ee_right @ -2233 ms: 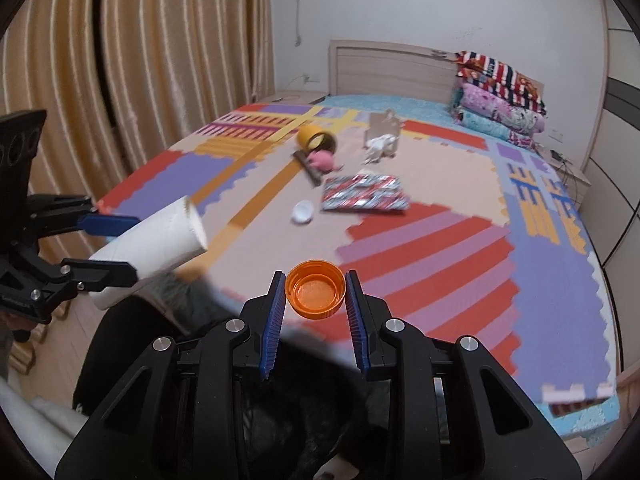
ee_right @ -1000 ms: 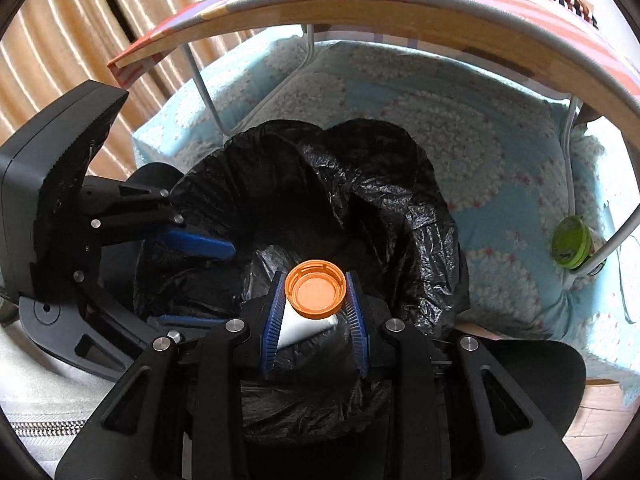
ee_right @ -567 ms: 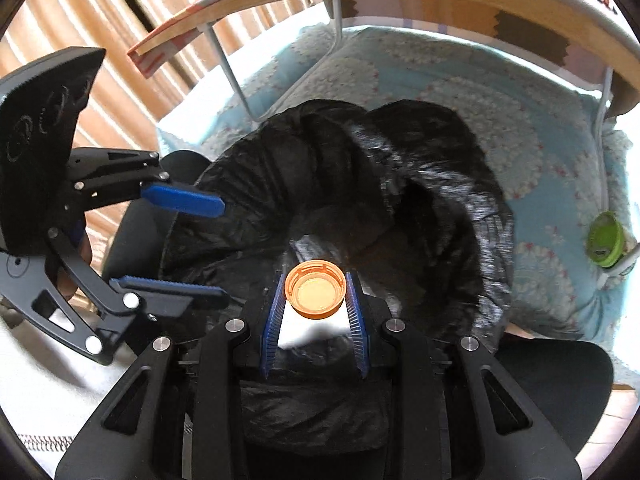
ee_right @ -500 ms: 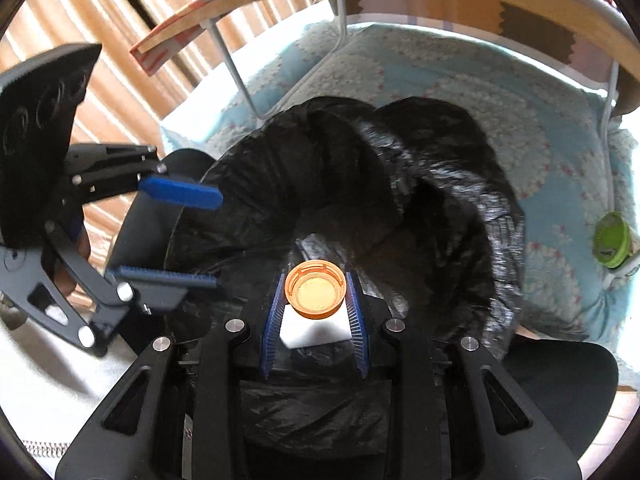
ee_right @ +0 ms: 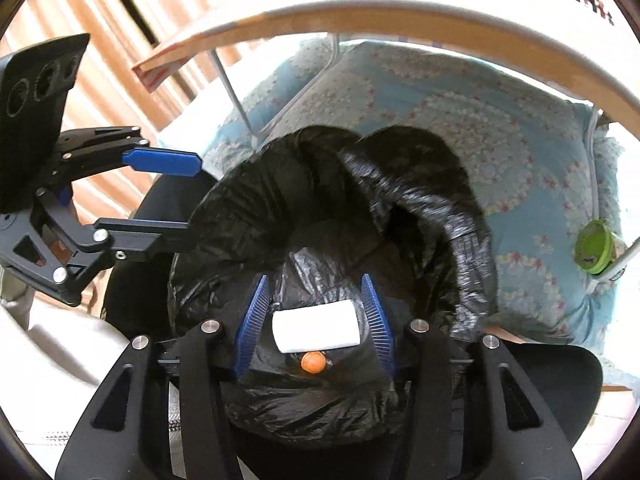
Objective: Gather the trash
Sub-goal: 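Raise both tools back over the mat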
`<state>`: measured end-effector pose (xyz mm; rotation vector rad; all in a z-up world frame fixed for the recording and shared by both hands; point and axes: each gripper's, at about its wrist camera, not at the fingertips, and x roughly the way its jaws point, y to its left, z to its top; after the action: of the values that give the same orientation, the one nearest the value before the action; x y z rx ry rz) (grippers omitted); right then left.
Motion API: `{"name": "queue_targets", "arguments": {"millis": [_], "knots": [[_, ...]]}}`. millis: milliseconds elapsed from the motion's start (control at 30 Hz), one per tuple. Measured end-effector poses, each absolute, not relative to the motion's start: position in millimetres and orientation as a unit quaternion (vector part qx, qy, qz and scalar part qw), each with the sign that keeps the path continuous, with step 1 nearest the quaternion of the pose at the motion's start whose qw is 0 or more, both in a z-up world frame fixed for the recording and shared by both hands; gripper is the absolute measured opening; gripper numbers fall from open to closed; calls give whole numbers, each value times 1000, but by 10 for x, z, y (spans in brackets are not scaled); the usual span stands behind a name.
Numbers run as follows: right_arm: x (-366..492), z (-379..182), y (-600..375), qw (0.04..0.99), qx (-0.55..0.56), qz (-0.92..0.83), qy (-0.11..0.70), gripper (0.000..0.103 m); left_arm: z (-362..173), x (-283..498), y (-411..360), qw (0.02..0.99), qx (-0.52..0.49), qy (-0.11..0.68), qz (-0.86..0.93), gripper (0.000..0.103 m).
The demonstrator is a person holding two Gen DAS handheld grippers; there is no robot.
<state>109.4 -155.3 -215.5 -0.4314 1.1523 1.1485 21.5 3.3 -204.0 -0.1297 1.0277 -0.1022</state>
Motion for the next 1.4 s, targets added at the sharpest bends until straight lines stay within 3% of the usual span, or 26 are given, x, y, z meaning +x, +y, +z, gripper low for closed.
{"name": "queue_targets", "arguments": {"millis": [633, 1400], "knots": [[1563, -1349, -1626, 748, -166, 487, 419, 48, -1211, 516, 55, 915, -21, 400, -46, 64], [2573, -999, -1152, 796, -163, 435, 388, 54, -1050, 1360, 313, 922, -14, 387, -25, 64]]}}
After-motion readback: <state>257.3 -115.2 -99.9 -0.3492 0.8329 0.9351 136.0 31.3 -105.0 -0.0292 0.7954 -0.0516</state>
